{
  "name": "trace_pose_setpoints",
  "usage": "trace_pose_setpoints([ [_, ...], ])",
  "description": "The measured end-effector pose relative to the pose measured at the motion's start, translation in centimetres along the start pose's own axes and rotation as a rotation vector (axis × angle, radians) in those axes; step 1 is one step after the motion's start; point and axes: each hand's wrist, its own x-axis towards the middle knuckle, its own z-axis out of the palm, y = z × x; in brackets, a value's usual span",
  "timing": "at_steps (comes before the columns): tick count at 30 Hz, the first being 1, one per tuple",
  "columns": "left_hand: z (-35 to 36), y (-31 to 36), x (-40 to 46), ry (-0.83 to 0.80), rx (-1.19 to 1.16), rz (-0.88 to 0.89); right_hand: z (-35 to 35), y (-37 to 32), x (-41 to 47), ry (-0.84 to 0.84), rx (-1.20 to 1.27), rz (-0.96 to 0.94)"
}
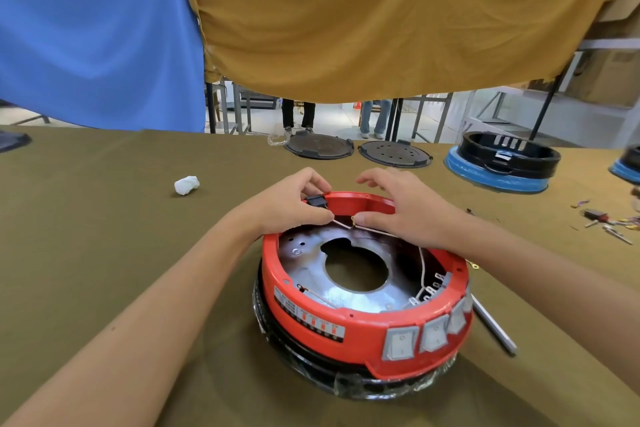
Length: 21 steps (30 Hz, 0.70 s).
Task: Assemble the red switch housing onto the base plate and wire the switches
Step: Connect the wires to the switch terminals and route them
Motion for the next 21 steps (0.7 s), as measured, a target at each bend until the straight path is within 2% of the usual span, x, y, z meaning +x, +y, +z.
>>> trace_pose_setpoints([
  [2,0.0,0.0,0.0,0.003,-0.011,-0.005,-0.7,-1.8,-0.6,0.107,0.021,-0.104],
  [3,0.1,0.0,0.1,0.008,-0.020,-0.007,-1.1,-3.0,-1.0,0.064,0.097,-0.132],
  [6,0.1,0.0,0.1,0.014,-0.032,0.000,-1.1,-6.6,-1.9,-0.278,0.232,-0.168],
  [9,0.2,-0.1,0.2,0.019,-0.018,0.001,0.0,-8.5,-2.2,-0.448,0.221,-0.186],
  [14,0.1,-0.1,0.2,0.014,-0.028,-0.002,0.9,-8.7,-1.9,-0.451,0.308,-0.078],
  [19,0.2,-0.3,0.3,0.026,-0.033,0.004,1.0,-7.7,-1.9,-0.432,0.501,0.148],
  [21,0.2,-0.2,0.3,0.026,-0.030,0.003,0.9,-7.5,-2.0,-0.447,0.545,0.144],
])
